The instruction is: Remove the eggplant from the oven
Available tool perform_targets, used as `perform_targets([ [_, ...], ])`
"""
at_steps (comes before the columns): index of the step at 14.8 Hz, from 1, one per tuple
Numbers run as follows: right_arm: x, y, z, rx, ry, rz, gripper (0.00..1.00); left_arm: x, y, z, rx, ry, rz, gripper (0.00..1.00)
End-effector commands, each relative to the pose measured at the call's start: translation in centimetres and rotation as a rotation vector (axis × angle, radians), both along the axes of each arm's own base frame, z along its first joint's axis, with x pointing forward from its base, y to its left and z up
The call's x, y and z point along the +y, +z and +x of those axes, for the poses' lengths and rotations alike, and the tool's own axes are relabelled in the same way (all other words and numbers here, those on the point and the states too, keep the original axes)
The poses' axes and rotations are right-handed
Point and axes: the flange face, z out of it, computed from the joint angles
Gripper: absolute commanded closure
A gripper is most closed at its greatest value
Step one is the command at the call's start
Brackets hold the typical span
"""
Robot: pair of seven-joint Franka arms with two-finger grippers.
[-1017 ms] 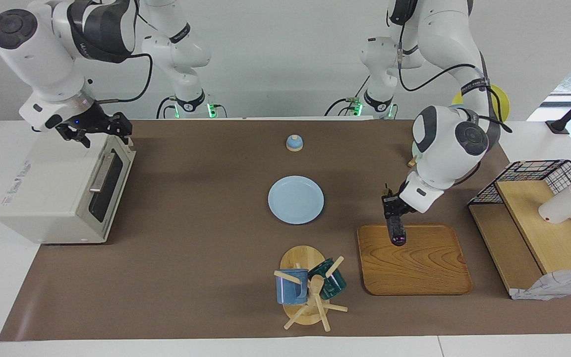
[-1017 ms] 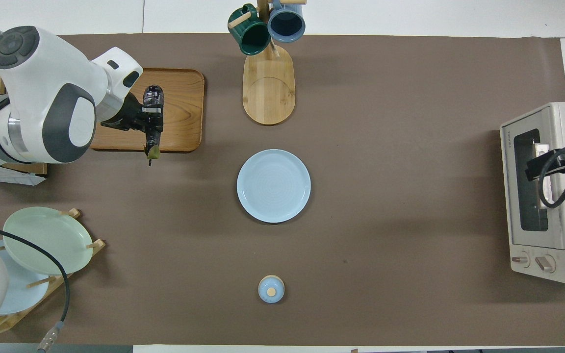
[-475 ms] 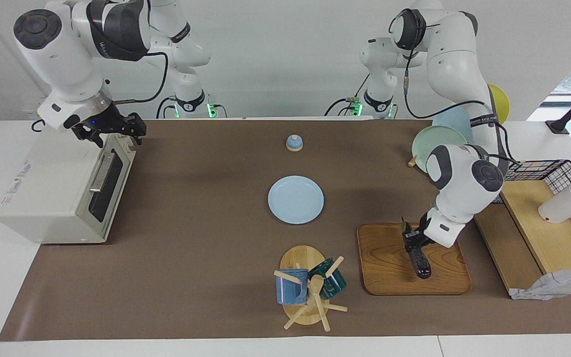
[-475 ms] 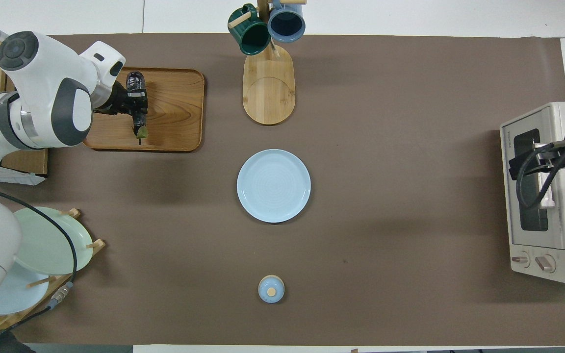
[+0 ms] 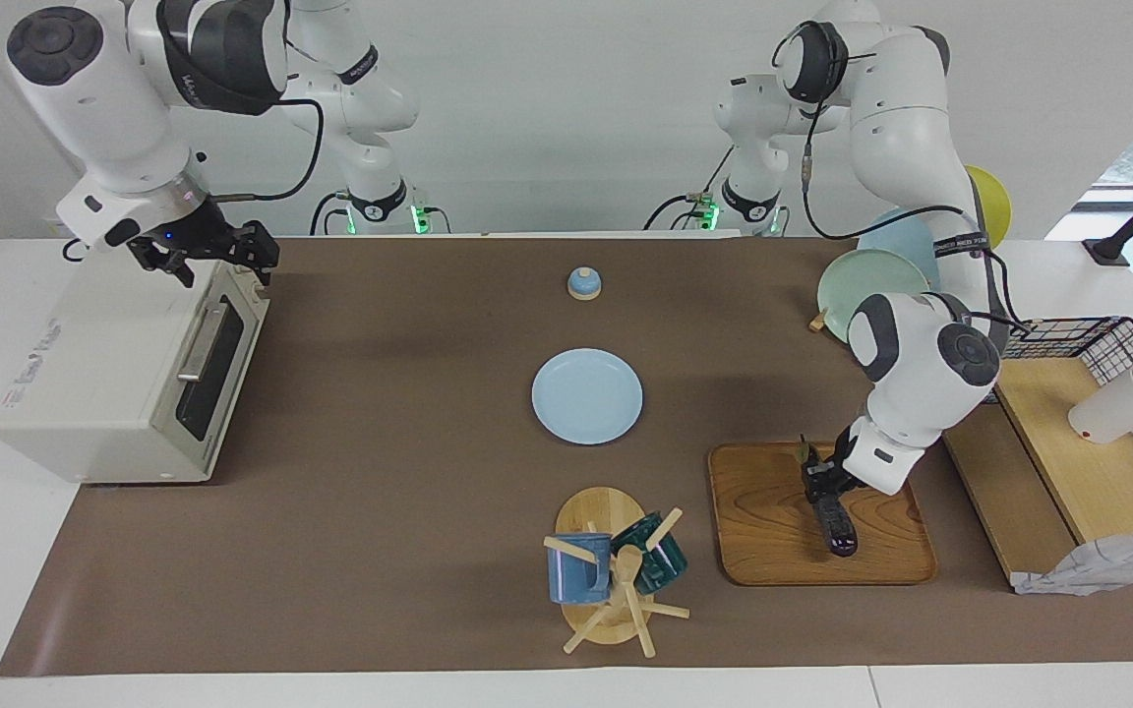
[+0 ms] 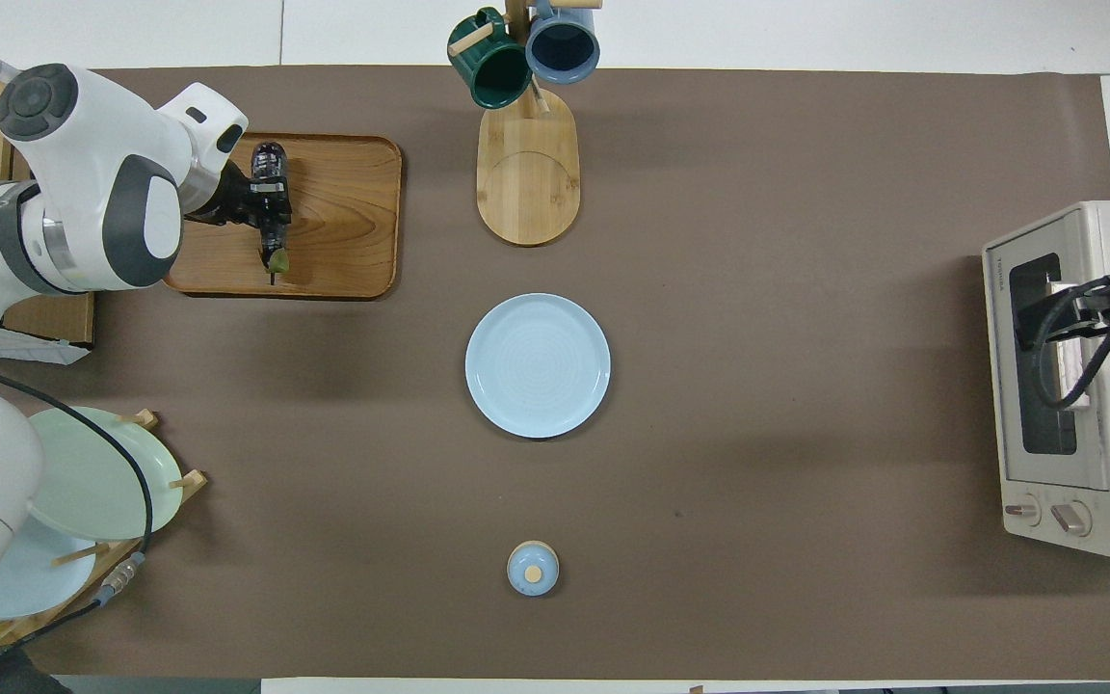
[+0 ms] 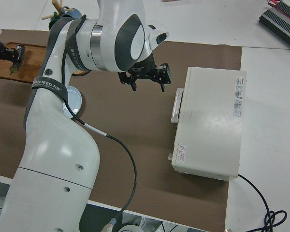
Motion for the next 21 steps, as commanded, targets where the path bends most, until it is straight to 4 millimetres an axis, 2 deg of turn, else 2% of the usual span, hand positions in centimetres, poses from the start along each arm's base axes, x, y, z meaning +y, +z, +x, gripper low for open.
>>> perform_targets([
  [1,-0.2,0.0,-0.2,-0.012,-0.027,0.028,0.00,0.7,2.4,0.1,0.005,-0.049,0.055,0.00],
  [3,-0.3,-0.1,-0.2,-0.011,-0.027,0.026,0.00,1.9,6.4,-0.7,0.003,-0.037,0.062,0.00],
  [7,0.0,0.0,-0.3,-0.009,-0.021,0.027,0.00,2.3,14.4,-3.8,0.022,-0.007,0.068,0.00],
  [9,0.0,0.0,-0.2,-0.009,-0.020,0.027,0.00,1.7,18.0,-5.5,0.022,-0.015,0.074,0.00],
  [11,-0.1,0.0,-0.3,-0.009,-0.024,0.027,0.00,1.6,22.1,-8.0,0.029,-0.024,0.081,0.00],
  [14,-0.1,0.0,-0.2,-0.011,-0.023,0.027,0.00,1.5,26.1,-11.7,0.081,-0.031,0.093,0.00],
  [17,-0.1,0.0,-0.3,-0.009,-0.021,0.027,0.00,0.7,26.9,-14.7,0.164,-0.058,0.107,0.00],
  [20,-0.1,0.0,-0.3,-0.009,-0.024,0.027,0.00,0.7,25.6,-18.2,0.213,-0.063,0.120,0.00],
  [21,-0.1,0.0,-0.2,-0.011,-0.024,0.027,0.00,0.8,25.1,-18.5,0.210,-0.062,0.121,0.00],
])
